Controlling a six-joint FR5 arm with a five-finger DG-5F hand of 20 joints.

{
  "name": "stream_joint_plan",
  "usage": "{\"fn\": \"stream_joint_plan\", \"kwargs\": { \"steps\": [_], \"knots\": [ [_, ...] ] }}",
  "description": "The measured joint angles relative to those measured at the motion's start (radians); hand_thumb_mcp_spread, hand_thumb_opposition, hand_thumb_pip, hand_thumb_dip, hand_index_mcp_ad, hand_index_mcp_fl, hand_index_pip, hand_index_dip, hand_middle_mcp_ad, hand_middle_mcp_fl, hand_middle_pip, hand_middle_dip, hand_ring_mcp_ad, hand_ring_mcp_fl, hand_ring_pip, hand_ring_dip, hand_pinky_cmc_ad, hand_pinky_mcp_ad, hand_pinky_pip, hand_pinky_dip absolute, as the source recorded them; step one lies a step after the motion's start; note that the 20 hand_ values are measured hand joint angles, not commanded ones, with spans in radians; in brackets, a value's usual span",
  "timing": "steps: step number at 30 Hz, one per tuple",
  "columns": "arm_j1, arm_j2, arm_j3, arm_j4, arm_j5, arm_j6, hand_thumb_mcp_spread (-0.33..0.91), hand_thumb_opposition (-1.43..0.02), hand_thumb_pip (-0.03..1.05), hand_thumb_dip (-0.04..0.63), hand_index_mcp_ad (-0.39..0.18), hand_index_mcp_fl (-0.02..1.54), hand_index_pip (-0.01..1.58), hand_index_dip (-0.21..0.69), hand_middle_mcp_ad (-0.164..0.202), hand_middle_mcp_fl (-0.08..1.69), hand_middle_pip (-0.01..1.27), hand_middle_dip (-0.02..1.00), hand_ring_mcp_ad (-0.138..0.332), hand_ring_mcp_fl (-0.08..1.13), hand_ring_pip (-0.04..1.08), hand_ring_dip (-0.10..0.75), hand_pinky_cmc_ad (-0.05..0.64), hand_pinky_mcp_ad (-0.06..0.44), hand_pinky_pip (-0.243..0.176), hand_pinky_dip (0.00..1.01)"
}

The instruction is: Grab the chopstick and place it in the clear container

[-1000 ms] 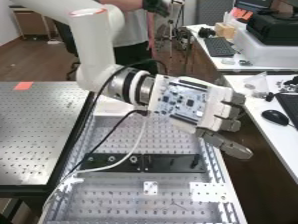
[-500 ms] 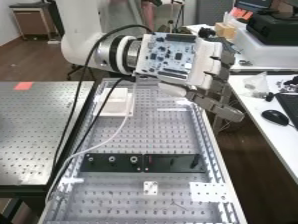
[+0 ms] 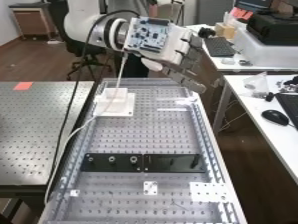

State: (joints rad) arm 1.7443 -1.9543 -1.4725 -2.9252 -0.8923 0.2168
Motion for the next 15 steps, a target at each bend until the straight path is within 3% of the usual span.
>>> {"fn": "stream_joint_plan", "kwargs": {
  "steps": [11, 15],
  "knots": [
    [0.176, -0.042, 0.034, -0.14, 0.204, 0.133, 0.73, -1.03, 0.5, 0.309, -0.051, 0.84, 1.04, 0.113, 0.051, 1.05, 0.54, 0.76, 0.044, 0.97, 0.09, 0.574, 0.309, 0.265, 0.065, 0.18],
    [0.223, -0.086, 0.078, -0.247, 0.26, 0.21, 0.73, -1.03, 0.5, 0.309, -0.051, 0.84, 1.04, 0.113, 0.051, 1.05, 0.54, 0.76, 0.044, 0.98, 0.09, 0.578, 0.309, 0.265, 0.063, 0.18]
  ]
}}
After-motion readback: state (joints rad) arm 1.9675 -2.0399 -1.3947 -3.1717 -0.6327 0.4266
